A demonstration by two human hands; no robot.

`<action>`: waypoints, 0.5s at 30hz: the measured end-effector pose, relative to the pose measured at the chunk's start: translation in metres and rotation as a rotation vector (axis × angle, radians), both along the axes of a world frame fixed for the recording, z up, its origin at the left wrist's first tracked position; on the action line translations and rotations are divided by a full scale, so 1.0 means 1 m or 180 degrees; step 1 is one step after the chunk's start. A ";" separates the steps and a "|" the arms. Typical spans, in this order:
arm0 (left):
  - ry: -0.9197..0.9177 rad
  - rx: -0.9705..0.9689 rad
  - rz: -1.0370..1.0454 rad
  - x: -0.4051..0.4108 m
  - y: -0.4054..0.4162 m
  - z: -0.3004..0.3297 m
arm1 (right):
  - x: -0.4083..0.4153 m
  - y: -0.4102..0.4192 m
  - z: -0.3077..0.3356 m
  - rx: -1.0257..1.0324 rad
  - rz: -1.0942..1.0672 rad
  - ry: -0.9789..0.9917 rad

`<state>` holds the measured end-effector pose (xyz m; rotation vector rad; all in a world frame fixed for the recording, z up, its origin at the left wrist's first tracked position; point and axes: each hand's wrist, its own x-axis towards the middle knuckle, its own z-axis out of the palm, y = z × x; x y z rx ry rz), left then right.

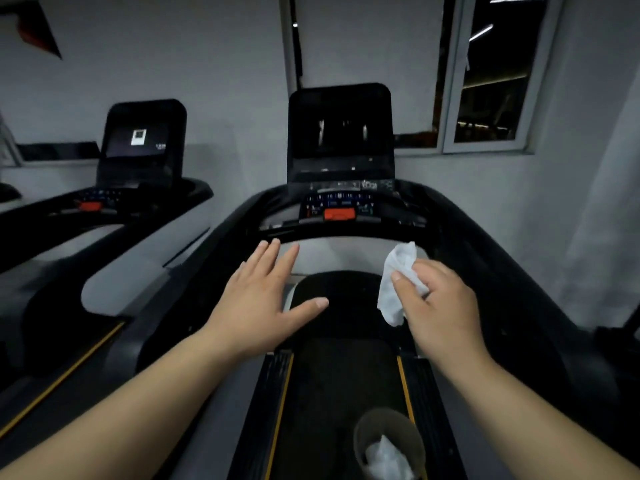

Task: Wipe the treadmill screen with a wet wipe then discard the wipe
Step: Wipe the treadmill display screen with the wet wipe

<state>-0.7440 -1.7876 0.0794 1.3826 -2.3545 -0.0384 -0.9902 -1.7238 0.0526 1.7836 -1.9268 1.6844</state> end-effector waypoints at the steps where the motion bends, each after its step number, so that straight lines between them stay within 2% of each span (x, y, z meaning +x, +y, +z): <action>1: -0.0033 -0.0008 0.0005 -0.006 -0.021 0.016 | -0.006 -0.020 0.015 0.0047 0.0022 -0.0052; 9: -0.0146 0.0055 0.0016 -0.009 -0.138 0.129 | -0.019 -0.147 0.136 0.0459 0.0086 -0.0549; 15: -0.0195 0.0001 0.0029 0.011 -0.219 0.173 | 0.002 -0.225 0.181 0.0501 0.0243 -0.0606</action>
